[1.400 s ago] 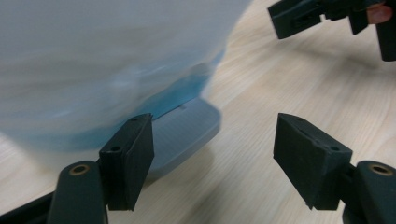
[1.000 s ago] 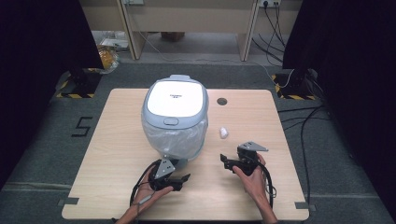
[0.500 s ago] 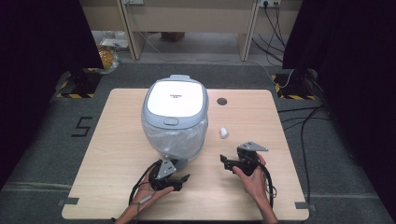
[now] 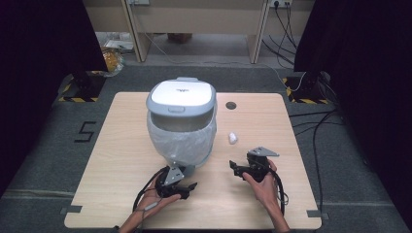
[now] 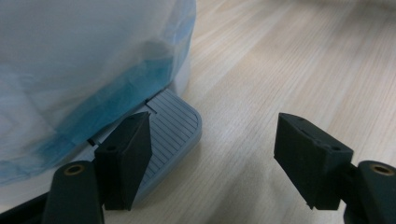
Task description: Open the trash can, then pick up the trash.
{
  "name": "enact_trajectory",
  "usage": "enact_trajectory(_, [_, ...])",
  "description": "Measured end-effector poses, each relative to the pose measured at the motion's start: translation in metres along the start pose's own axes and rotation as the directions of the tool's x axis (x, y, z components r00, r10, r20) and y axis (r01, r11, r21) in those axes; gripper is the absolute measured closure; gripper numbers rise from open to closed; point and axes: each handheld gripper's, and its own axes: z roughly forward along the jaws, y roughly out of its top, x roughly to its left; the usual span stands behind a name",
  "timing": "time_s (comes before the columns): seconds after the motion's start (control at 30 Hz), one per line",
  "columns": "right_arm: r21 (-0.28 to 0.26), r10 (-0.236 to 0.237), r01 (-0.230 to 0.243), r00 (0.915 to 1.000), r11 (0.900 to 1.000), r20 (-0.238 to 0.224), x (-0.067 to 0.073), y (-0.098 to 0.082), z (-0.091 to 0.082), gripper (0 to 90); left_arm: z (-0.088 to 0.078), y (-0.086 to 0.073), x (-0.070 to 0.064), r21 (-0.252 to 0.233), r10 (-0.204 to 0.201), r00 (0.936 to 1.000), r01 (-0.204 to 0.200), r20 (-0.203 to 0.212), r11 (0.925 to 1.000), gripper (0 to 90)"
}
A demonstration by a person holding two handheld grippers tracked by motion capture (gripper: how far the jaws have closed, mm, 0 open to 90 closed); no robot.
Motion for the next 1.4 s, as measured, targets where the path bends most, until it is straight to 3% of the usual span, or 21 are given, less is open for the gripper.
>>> enact_trajectory(0.23, [0.0,0.009,-0.009,1.0,1.0,-0.002,-0.004,0.0,0.001,17.6,0.003,0.0,0.0,0.04,0.014,0.9999,-0.014,0.0,0.9991,27.0])
enact_trajectory(0.3, [-0.002,0.01,-0.01,0.9999,1.0,-0.002,-0.006,0.001,0.002,17.6,0.004,0.0,0.0,0.026,-0.005,1.0,0.005,0.005,0.9996,27.0])
enact_trajectory(0.4, [-0.007,0.021,-0.021,0.9998,1.0,-0.001,-0.008,0.003,0.002,17.6,0.004,0.0,0.0,0.042,0.017,0.9999,-0.017,-0.002,0.999,27.0])
enact_trajectory(0.73, [-0.06,0.018,-0.017,0.9998,0.998,0.013,-0.014,0.019,0.002,18.1,0.004,0.0,-0.001,0.032,0.015,0.9999,-0.015,-0.003,0.9994,27.0])
enact_trajectory(0.9, [-0.068,-0.009,0.012,0.9988,0.998,0.049,-0.019,0.029,0.008,17.6,0.004,0.0,-0.001,0.032,0.015,0.9999,-0.015,-0.001,0.9994,27.1])
enact_trajectory(0.97, [-0.072,0.011,-0.008,0.9991,0.997,0.041,-0.022,0.032,0.012,17.4,0.004,-0.001,-0.001,0.031,0.016,0.9999,-0.016,-0.003,0.9994,27.1])
enact_trajectory(1.07, [-0.068,-0.015,0.021,0.9966,0.997,0.081,-0.022,0.039,0.017,17.1,0.003,0.0,0.0,0.038,0.02,0.9998,-0.021,0.004,0.9991,27.1])
enact_trajectory(1.23, [-0.092,-0.011,0.019,0.9959,0.996,0.09,-0.027,0.052,0.026,17.8,0.003,0.0,0.001,0.04,0.025,0.9997,-0.025,0.006,0.9989,27.1])
enact_trajectory(1.3, [-0.069,-0.013,0.019,0.9963,0.997,0.085,-0.031,0.056,0.031,17.6,0.003,0.0,0.0,0.039,0.022,0.9997,-0.022,0.005,0.999,27.1])
enact_trajectory(1.4, [-0.075,-0.002,0.009,0.9948,0.997,0.102,-0.035,0.061,0.038,18.9,0.003,-0.001,0.0,0.033,0.017,0.9998,-0.017,0.004,0.9993,27.1])
